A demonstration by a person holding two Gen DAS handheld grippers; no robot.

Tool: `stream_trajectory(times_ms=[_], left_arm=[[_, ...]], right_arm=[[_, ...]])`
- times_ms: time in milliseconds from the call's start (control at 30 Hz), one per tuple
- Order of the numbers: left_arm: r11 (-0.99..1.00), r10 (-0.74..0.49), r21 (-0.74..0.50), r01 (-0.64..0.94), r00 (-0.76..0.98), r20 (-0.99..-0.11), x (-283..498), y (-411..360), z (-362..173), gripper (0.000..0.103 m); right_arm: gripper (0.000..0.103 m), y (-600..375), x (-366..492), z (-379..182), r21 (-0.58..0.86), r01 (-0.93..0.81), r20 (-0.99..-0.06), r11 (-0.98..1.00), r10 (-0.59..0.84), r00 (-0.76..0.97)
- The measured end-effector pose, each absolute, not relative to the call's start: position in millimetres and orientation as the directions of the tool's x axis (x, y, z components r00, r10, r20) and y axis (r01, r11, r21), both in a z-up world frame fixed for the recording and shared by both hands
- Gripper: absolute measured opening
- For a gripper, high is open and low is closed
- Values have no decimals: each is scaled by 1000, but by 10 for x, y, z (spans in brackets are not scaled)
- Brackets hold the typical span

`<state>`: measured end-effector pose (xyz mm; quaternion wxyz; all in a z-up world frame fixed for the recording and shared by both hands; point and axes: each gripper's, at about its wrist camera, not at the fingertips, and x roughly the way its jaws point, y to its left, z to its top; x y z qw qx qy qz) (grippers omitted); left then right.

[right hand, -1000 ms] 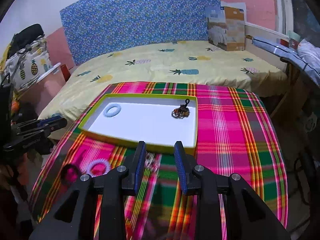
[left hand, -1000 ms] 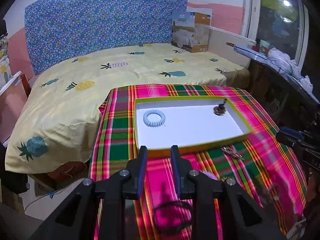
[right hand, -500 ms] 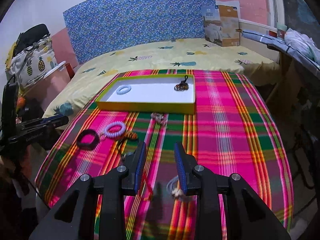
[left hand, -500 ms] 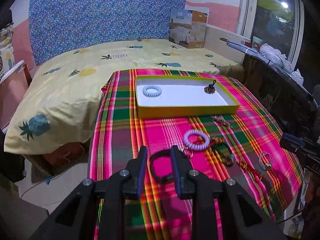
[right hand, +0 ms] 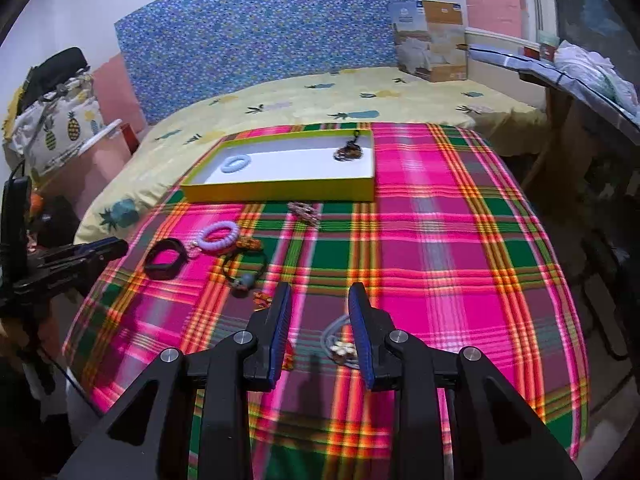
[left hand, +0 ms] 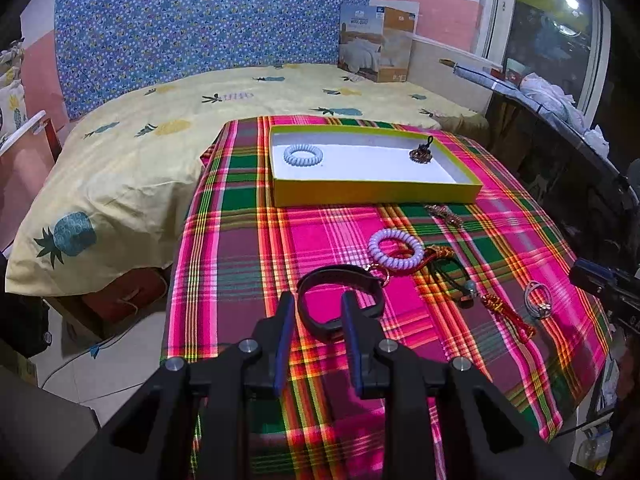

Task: Organize jewelry
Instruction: 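Grasp the black watch band with the left tool while the right tool grasps the silver cable ring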

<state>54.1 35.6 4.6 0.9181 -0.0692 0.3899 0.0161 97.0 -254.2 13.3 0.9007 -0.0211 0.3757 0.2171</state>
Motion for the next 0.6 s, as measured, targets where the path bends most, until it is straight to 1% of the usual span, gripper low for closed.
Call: stream_trajectory(times_ms=[400, 600], left_arm=[[987, -18, -116, -107, 657, -754, 698, 434, -165, 25], [987, -15, -113, -112, 640, -768, 776, 440, -251, 25]], right_arm=[[30, -2775, 1143, -211, 115, -322, -753, 940, 294, 588], [30, -2769, 1159, -349, 108, -329, -780, 938, 285, 557]])
